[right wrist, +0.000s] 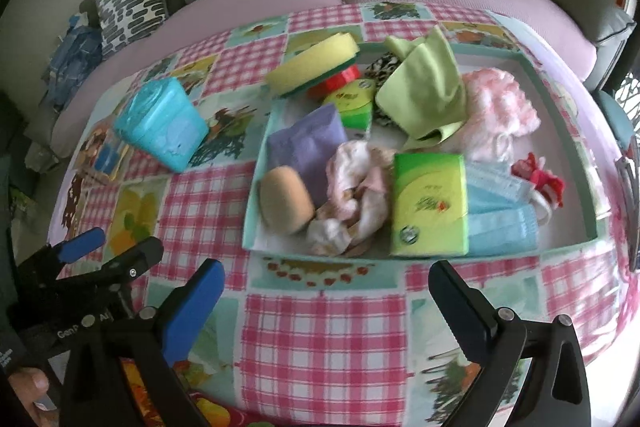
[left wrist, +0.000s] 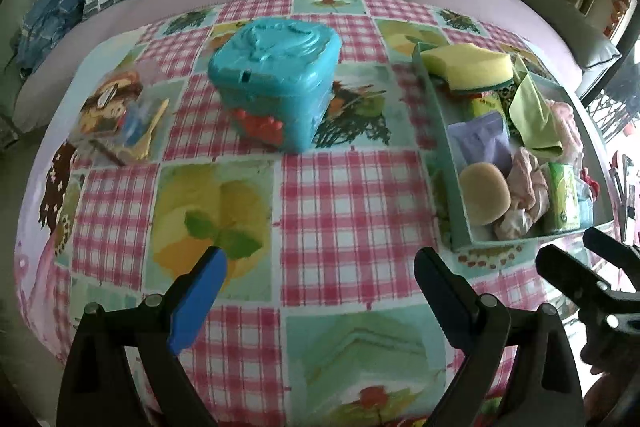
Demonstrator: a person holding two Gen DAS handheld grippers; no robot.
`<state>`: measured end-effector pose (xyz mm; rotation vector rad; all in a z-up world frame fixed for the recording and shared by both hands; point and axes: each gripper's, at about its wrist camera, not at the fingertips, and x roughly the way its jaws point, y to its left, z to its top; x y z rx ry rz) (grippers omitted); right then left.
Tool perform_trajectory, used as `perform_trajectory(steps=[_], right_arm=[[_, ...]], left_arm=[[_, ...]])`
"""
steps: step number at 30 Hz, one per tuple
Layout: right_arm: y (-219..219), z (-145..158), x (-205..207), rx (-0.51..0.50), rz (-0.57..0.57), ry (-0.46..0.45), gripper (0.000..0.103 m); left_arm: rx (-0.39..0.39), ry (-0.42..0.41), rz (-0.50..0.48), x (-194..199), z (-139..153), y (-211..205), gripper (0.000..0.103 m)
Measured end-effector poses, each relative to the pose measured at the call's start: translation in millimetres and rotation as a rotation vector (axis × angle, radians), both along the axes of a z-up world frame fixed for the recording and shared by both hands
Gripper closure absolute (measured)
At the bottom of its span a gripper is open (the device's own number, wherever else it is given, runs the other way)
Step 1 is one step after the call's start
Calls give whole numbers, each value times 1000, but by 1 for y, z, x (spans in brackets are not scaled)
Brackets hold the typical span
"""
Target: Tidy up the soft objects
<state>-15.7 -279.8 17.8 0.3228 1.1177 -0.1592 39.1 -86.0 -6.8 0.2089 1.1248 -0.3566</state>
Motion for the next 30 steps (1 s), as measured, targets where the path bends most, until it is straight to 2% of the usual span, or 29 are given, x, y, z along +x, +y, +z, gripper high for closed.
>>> perform_trajectory(steps=[12,17,30], right_arm=[[8,-8,-6,-22,-29,-10,0],[9,-10,-7,-21,-33,-11,0],[11,-14,-7,-37,-39,-8,0]], left_arm=[[42,-49,55,-6,4,17,8],[76,-48,69,-5,1,18,8],[100,-36,114,-3,-3,24,8]])
